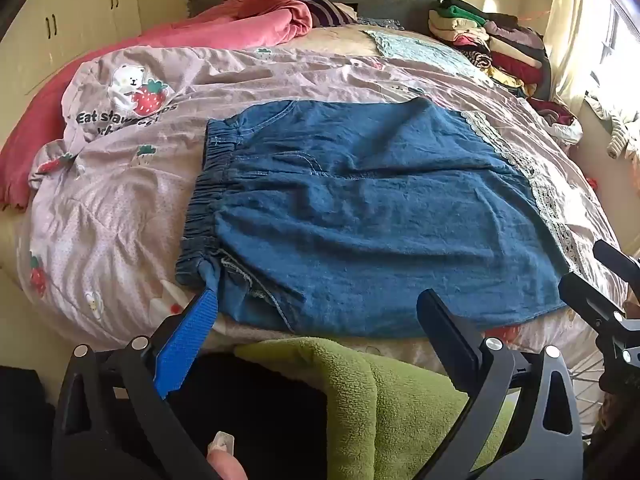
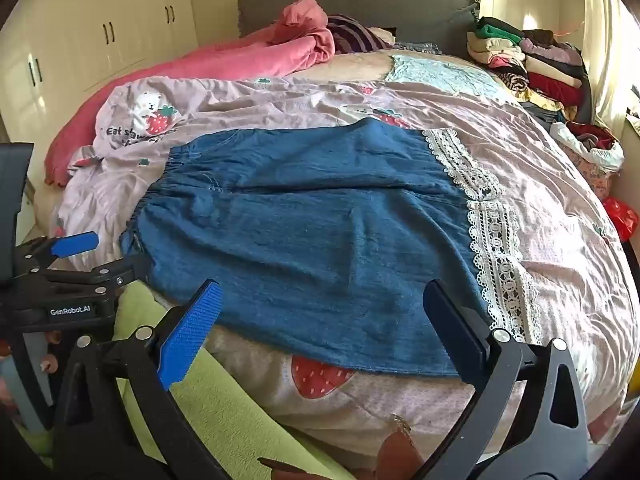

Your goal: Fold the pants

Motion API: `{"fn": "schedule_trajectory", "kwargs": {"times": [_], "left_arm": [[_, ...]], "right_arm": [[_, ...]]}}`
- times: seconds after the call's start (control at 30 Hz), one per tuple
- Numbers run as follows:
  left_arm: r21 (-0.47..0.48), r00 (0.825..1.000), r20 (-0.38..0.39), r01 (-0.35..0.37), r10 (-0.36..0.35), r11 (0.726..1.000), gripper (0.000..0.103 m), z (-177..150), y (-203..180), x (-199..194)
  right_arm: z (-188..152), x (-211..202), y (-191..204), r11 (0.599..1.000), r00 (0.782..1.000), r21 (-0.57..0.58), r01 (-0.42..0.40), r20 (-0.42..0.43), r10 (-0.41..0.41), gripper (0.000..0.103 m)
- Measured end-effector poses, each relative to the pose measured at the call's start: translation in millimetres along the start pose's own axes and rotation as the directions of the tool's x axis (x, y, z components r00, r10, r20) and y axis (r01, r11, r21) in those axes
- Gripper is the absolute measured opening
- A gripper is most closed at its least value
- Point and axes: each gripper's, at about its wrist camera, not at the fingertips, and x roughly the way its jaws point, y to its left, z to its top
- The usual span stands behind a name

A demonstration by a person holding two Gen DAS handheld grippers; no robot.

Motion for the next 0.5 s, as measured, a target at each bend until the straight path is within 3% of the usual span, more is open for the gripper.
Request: {"fn": "schedule_trajectory", "kwargs": {"times": [0.5], "left_arm": [[-0.007,1.0,-0.004,0.002,-0.002,1.0,0.099,0.0,0.8,0.0]], "right_arm": [[0.2,-0.4,1.5,1.0,1.0,-0.005,0.005,0.003,-0.005,0.095]]}}
